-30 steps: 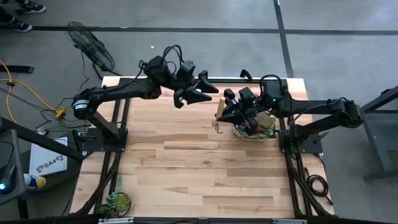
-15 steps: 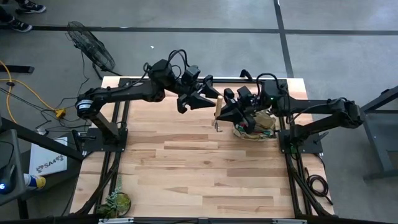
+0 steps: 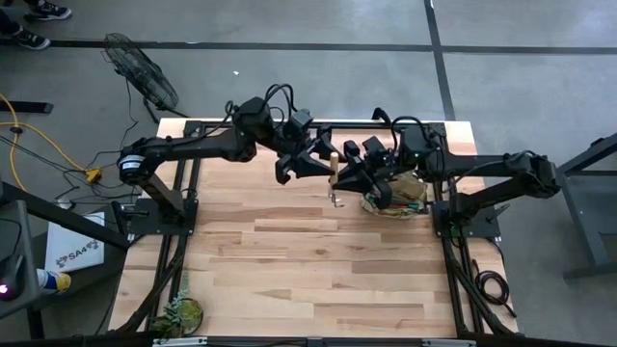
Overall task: Pick & Place Garden tools in Gardening bag
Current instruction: Put the hand rake into the gardening bag
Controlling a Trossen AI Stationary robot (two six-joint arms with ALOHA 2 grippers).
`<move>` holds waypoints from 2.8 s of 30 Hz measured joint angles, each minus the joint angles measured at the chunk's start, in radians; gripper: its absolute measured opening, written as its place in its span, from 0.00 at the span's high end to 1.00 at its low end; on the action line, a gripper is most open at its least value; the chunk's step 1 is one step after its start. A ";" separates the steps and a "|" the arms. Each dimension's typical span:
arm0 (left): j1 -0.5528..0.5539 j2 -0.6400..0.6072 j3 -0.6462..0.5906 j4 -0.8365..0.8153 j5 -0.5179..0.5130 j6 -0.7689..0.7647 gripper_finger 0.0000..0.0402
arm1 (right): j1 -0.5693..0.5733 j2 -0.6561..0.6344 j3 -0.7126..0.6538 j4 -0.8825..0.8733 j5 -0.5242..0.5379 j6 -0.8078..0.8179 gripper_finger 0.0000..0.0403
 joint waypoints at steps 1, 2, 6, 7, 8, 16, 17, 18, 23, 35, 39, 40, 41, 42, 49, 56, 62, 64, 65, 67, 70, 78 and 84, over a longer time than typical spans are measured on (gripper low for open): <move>-0.002 0.000 0.000 -0.006 0.001 0.009 0.48 | 0.000 0.000 0.000 -0.003 0.000 0.001 0.87; -0.007 0.000 0.000 -0.011 0.002 0.012 0.49 | 0.000 0.000 0.000 -0.006 0.000 0.001 0.87; -0.013 0.000 -0.001 -0.020 0.003 0.017 0.60 | 0.000 -0.001 0.000 -0.008 0.000 0.001 0.87; -0.013 0.000 -0.001 -0.023 0.002 0.017 0.63 | 0.000 -0.001 0.000 -0.008 0.001 0.001 0.87; -0.013 0.000 -0.001 -0.030 0.003 0.017 0.66 | 0.000 -0.001 0.000 -0.008 0.001 0.001 0.87; -0.011 0.001 -0.002 -0.079 -0.023 0.099 0.87 | 0.001 -0.001 -0.002 -0.014 0.016 0.027 0.88; -0.011 0.001 -0.002 -0.085 -0.026 0.104 0.87 | 0.001 -0.001 -0.002 -0.016 0.022 0.028 0.88; -0.011 0.001 -0.002 -0.090 -0.026 0.111 0.87 | 0.001 -0.001 -0.002 -0.021 0.029 0.028 0.88; -0.012 0.001 -0.002 -0.098 -0.024 0.115 0.87 | 0.006 -0.001 -0.002 -0.033 0.034 0.042 0.83; -0.015 0.000 -0.002 -0.191 -0.146 0.171 0.87 | 0.043 -0.064 0.000 -0.233 0.176 -0.030 0.80; -0.015 0.000 -0.002 -0.234 -0.227 0.200 0.87 | 0.043 -0.104 0.000 -0.320 0.242 -0.034 0.80; -0.015 0.000 -0.002 -0.239 -0.236 0.207 0.87 | 0.043 -0.113 0.000 -0.334 0.255 -0.034 0.80; -0.015 -0.001 -0.002 -0.247 -0.243 0.214 0.87 | 0.043 -0.126 0.000 -0.351 0.266 -0.034 0.80; -0.015 -0.002 -0.002 -0.253 -0.250 0.218 0.87 | 0.043 -0.135 0.000 -0.363 0.284 -0.034 0.80; -0.023 -0.002 -0.002 -0.285 -0.326 0.272 0.87 | 0.059 -0.167 0.000 -0.382 0.384 -0.039 0.80; -0.027 -0.002 -0.002 -0.324 -0.434 0.319 0.87 | 0.094 -0.163 0.000 -0.430 0.496 -0.065 0.68; -0.028 -0.002 -0.002 -0.350 -0.467 0.343 0.87 | 0.122 -0.163 0.000 -0.422 0.669 -0.142 0.50; -0.029 -0.002 -0.002 -0.353 -0.473 0.357 0.87 | 0.128 -0.163 0.000 -0.422 0.715 -0.151 0.46; -0.029 -0.002 -0.002 -0.352 -0.473 0.362 0.87 | 0.130 -0.162 0.000 -0.417 0.718 -0.156 0.45; -0.029 -0.002 -0.002 -0.351 -0.477 0.372 0.87 | 0.130 -0.153 0.000 -0.388 0.716 -0.156 0.43; -0.029 -0.002 -0.002 -0.353 -0.489 0.375 0.87 | 0.130 -0.122 0.000 -0.348 0.707 -0.156 0.44; -0.027 -0.002 -0.002 -0.397 -0.494 0.401 0.87 | 0.129 -0.015 -0.001 -0.220 0.715 -0.157 0.45; -0.027 -0.002 -0.002 -0.435 -0.496 0.403 0.87 | 0.129 -0.021 -0.001 -0.221 0.751 -0.165 0.48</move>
